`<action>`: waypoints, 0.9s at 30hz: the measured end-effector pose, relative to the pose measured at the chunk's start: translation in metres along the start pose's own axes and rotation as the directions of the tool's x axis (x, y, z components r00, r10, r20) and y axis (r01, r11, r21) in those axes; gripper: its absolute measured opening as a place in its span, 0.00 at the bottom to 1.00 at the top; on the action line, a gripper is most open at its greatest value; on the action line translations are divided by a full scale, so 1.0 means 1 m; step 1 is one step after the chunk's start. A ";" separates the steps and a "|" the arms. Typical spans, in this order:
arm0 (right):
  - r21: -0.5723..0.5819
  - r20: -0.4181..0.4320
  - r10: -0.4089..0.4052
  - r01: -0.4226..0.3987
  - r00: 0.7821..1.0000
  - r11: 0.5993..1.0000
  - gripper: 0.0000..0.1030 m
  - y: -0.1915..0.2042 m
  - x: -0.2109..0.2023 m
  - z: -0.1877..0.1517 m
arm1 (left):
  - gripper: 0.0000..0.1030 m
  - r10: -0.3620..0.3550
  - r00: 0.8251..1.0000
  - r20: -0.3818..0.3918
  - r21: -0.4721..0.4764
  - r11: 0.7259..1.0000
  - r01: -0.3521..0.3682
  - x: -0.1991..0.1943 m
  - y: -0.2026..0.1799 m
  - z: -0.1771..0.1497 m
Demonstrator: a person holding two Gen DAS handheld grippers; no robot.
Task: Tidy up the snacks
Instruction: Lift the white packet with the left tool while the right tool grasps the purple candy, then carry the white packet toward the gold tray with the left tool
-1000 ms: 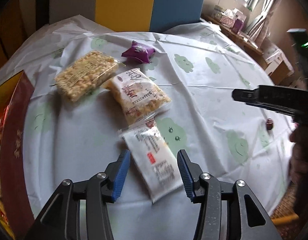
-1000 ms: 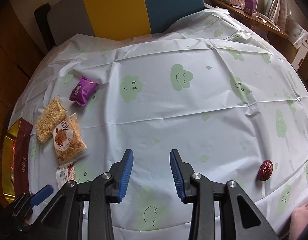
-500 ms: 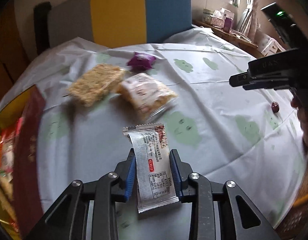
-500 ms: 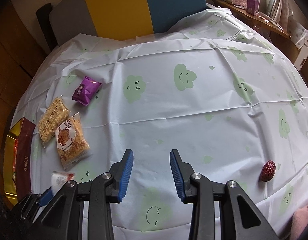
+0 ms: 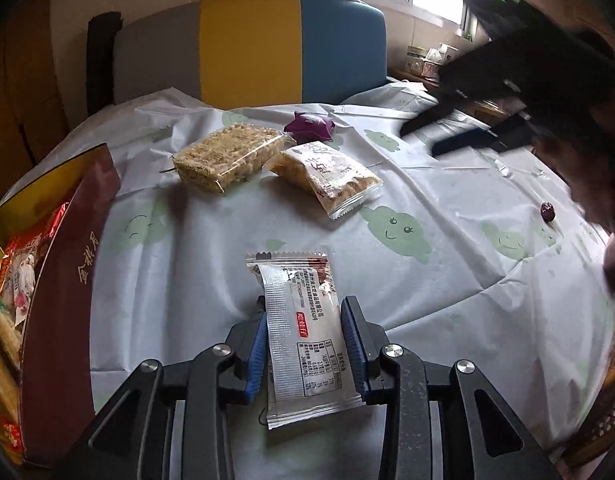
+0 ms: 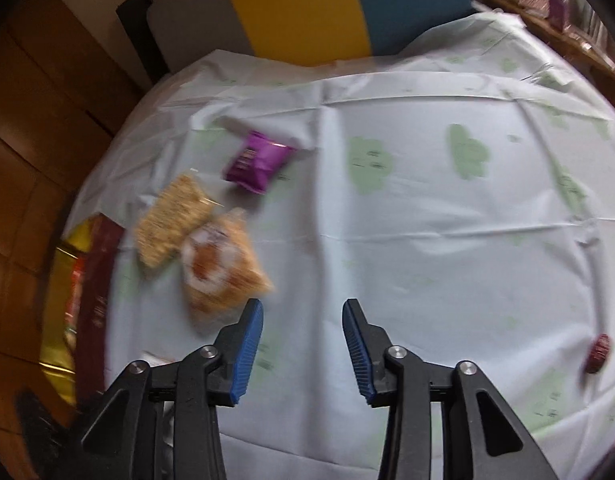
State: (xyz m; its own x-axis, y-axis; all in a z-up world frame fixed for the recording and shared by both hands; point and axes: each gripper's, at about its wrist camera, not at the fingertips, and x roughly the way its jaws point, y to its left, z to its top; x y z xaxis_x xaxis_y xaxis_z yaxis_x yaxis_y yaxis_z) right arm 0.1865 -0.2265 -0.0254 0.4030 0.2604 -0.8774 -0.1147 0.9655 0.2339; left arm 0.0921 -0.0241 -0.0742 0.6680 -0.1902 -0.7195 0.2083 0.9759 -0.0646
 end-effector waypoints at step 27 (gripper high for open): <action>-0.058 -0.033 -0.142 0.140 0.989 0.988 0.38 0.050 0.069 0.096 | 0.35 -0.036 0.997 0.062 -0.035 0.999 0.038 -0.002 0.004 -0.009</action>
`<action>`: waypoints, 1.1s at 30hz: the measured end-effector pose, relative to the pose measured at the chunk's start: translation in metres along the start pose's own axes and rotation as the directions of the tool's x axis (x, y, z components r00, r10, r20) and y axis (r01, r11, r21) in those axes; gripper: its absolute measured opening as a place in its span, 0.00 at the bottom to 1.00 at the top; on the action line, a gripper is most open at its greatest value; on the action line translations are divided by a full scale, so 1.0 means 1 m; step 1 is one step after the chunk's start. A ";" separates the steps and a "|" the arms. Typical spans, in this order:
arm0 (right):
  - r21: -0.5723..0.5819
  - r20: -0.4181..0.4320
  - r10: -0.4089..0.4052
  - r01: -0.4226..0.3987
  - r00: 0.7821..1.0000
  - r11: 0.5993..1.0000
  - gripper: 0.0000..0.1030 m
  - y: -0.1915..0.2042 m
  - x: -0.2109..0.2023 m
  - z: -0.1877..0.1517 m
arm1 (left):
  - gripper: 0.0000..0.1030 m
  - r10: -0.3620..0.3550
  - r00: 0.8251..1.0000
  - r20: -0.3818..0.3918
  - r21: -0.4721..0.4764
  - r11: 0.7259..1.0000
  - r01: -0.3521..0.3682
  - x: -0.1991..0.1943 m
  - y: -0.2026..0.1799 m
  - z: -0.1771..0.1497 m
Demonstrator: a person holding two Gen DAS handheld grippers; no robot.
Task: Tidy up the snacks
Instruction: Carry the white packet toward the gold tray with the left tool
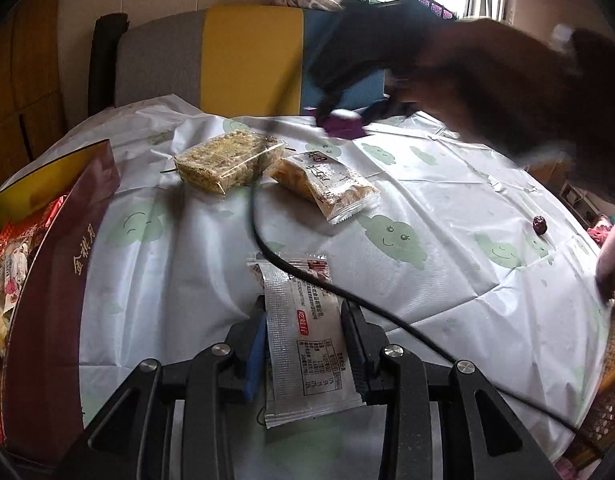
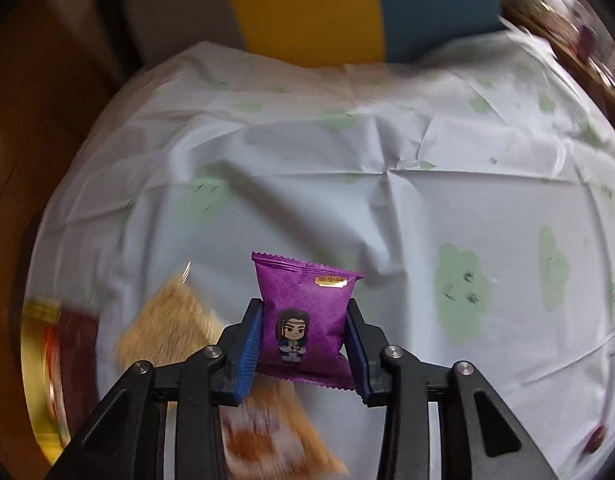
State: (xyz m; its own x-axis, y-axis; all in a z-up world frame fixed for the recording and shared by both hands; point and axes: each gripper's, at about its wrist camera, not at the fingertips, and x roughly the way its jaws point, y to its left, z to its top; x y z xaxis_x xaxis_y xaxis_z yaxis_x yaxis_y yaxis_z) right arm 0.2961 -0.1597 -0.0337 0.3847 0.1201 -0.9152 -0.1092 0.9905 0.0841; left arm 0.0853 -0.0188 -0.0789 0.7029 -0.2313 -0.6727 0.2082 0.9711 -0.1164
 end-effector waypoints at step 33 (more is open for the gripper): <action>-0.197 -0.057 -0.134 0.120 0.989 0.973 0.41 -0.081 -0.020 -0.142 | 0.33 0.110 0.991 -0.082 0.001 0.994 -0.110 -0.012 -0.008 0.010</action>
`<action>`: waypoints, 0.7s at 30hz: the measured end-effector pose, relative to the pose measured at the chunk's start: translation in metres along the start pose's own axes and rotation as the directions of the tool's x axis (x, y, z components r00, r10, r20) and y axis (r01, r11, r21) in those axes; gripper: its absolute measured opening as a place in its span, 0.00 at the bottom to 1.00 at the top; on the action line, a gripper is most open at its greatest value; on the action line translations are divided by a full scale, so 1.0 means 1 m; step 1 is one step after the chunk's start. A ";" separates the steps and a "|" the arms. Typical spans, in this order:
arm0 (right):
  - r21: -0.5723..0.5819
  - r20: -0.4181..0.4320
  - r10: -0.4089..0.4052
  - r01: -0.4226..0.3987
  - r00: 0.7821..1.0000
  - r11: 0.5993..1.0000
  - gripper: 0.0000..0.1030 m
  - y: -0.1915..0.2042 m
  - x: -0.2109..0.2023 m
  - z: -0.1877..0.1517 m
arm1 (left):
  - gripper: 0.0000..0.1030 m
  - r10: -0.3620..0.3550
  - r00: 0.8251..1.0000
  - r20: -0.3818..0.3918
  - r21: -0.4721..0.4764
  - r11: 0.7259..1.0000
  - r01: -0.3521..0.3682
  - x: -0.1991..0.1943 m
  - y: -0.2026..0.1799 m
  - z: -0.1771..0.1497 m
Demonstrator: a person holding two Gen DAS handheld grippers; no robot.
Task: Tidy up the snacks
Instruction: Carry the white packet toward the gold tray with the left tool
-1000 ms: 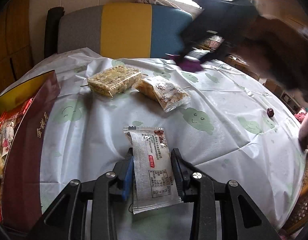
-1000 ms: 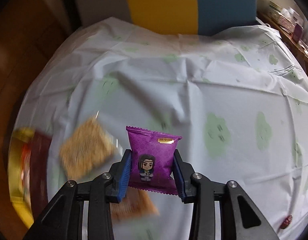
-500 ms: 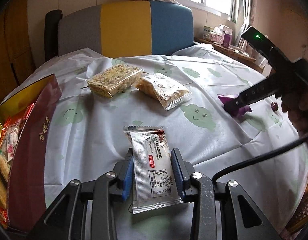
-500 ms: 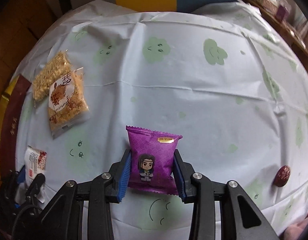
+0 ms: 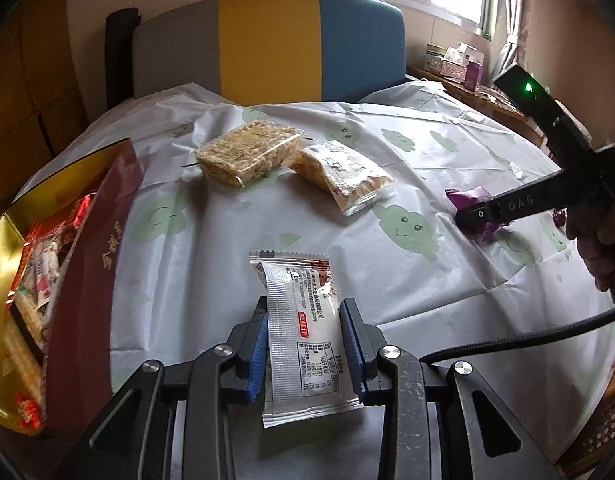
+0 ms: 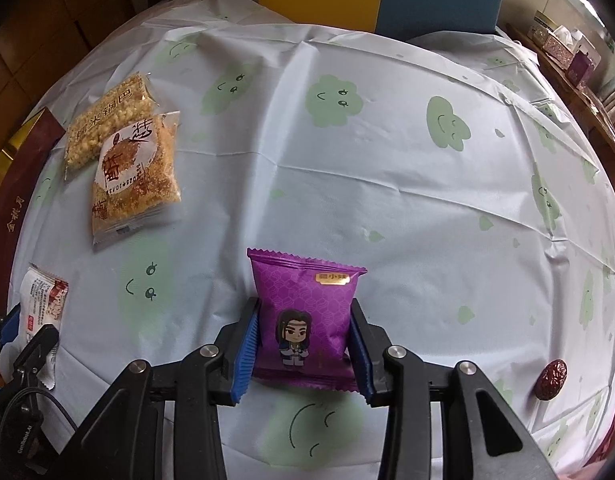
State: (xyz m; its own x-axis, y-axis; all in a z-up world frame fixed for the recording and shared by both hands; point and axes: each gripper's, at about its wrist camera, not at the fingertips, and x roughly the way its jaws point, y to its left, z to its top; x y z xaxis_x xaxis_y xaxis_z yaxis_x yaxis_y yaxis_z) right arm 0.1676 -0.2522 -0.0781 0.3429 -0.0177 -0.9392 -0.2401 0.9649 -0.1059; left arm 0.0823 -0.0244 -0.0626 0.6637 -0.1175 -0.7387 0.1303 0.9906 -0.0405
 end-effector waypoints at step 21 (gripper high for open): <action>-0.157 0.066 -0.116 0.125 0.991 0.980 0.40 0.042 -0.006 -0.017 | 0.33 0.005 0.997 0.072 -0.088 0.996 0.002 -0.058 0.029 0.005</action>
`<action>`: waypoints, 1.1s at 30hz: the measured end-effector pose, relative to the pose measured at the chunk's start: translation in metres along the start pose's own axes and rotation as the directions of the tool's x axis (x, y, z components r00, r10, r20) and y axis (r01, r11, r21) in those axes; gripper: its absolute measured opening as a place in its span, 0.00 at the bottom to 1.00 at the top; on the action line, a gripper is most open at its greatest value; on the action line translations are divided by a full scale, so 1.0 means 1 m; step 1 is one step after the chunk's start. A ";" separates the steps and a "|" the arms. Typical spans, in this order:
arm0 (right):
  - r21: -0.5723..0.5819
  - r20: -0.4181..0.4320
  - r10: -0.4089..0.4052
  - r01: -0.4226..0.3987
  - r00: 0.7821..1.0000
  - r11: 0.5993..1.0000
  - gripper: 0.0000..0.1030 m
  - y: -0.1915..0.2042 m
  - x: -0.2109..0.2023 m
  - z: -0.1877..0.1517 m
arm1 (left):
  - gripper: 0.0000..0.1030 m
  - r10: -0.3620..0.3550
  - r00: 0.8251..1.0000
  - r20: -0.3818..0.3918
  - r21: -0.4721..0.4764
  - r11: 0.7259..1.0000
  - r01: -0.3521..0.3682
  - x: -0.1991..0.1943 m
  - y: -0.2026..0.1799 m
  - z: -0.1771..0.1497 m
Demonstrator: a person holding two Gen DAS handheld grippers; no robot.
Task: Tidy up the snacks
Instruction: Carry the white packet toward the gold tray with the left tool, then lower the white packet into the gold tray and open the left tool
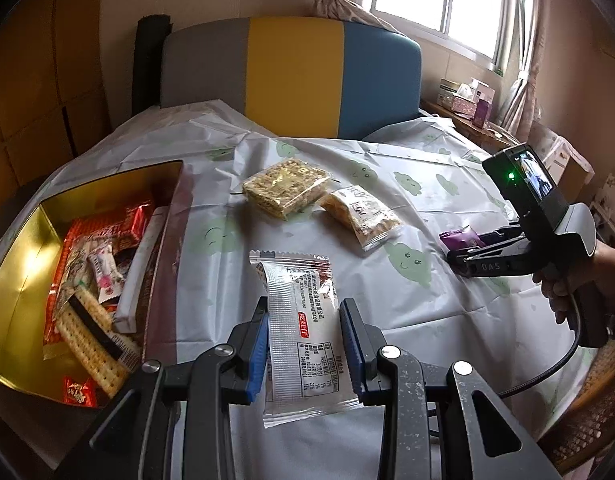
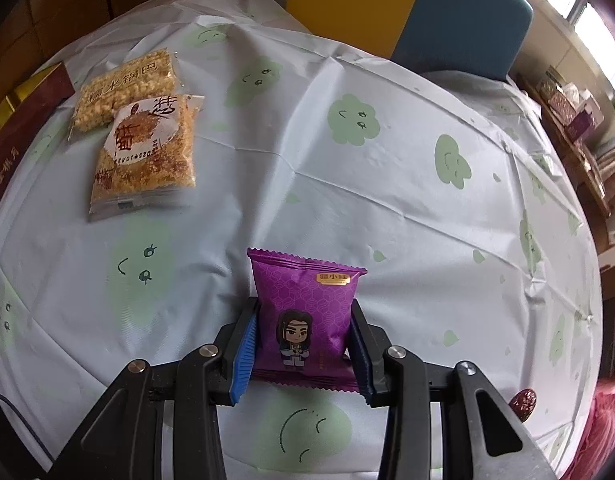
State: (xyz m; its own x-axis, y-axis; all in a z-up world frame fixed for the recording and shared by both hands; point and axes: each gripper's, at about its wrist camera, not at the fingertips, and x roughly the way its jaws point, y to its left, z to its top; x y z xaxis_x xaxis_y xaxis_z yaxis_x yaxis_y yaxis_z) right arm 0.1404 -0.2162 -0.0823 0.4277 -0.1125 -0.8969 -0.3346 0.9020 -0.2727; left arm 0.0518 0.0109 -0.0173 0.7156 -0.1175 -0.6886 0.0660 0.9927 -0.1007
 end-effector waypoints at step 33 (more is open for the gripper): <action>-0.087 0.025 -0.061 0.063 0.998 0.994 0.40 0.015 -0.010 -0.003 | 0.33 0.253 0.966 -0.059 -0.514 0.822 -0.247 -0.056 0.217 -0.011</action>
State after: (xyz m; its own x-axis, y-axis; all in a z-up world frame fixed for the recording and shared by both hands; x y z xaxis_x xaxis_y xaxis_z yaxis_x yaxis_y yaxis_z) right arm 0.1285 -0.2032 -0.0788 0.4677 -0.1569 -0.8699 -0.3790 0.8535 -0.3577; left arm 0.0184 0.2330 -0.0085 0.6668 0.1361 -0.7327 -0.4793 0.8312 -0.2818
